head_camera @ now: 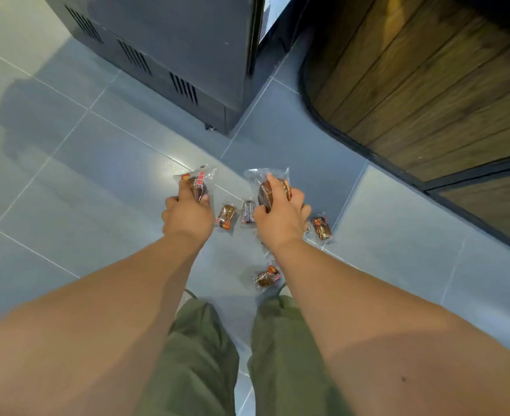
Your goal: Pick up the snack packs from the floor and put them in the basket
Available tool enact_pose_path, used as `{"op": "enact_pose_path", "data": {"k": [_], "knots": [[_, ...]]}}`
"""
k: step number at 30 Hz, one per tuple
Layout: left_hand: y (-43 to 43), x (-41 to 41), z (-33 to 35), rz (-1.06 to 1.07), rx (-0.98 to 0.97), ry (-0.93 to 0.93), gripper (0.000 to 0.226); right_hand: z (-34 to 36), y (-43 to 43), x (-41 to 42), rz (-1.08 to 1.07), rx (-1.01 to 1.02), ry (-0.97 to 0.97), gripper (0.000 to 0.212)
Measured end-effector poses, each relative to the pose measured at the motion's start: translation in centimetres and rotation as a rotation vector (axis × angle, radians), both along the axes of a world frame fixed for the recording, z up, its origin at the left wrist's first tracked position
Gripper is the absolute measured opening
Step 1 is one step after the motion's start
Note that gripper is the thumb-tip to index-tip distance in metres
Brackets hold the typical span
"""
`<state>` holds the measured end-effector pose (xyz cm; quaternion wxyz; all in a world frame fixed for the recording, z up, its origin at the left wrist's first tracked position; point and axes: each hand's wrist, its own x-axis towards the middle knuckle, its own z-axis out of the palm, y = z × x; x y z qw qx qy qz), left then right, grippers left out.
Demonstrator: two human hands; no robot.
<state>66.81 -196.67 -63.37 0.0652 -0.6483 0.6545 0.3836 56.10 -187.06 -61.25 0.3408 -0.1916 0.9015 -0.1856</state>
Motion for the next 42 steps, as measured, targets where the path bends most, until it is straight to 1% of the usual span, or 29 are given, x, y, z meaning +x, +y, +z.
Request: {"op": "enact_pose_path", "data": {"k": [4,8,11,16,22,25,29,35,39,42], "knots": [[1.2,0.1,7.8,0.066,-0.029,0.028,0.055,8.1,0.9,0.0,-0.023,-0.069,0.049,0.059],[3.3,-0.1,14.1,0.063,-0.104,0.052,0.057,14.0,1.9,-0.2,-0.028,-0.151,0.101,0.058],[4.9,-0.4,17.4,0.037,-0.158,0.046,0.057,17.0,2.9,-0.6,-0.035,-0.189,0.137,0.058],[5.4,-1.0,20.7,-0.101,-0.228,0.032,0.059,19.6,4.1,-0.9,-0.084,-0.210,0.199,0.058],[3.5,-1.2,22.7,-0.208,-0.311,0.079,0.058,20.8,4.5,0.7,-0.205,-0.234,0.237,0.058],[3.8,-0.5,22.8,-0.268,-0.316,0.103,0.057,20.9,4.9,2.5,-0.275,-0.242,0.243,0.058],[4.7,1.5,22.4,-0.384,-0.308,0.088,0.058,20.5,6.3,5.4,-0.366,-0.206,0.244,0.058],[7.3,3.5,21.3,-0.533,-0.238,0.105,0.059,19.2,11.0,10.1,-0.556,-0.138,0.223,0.060],[10.9,3.9,20.7,-0.673,-0.151,0.180,0.060,18.4,15.6,12.3,-0.681,-0.105,0.213,0.061],[14.2,3.6,20.7,-0.783,-0.137,0.198,0.060,18.3,19.2,13.3,-0.771,-0.065,0.227,0.061]]}}
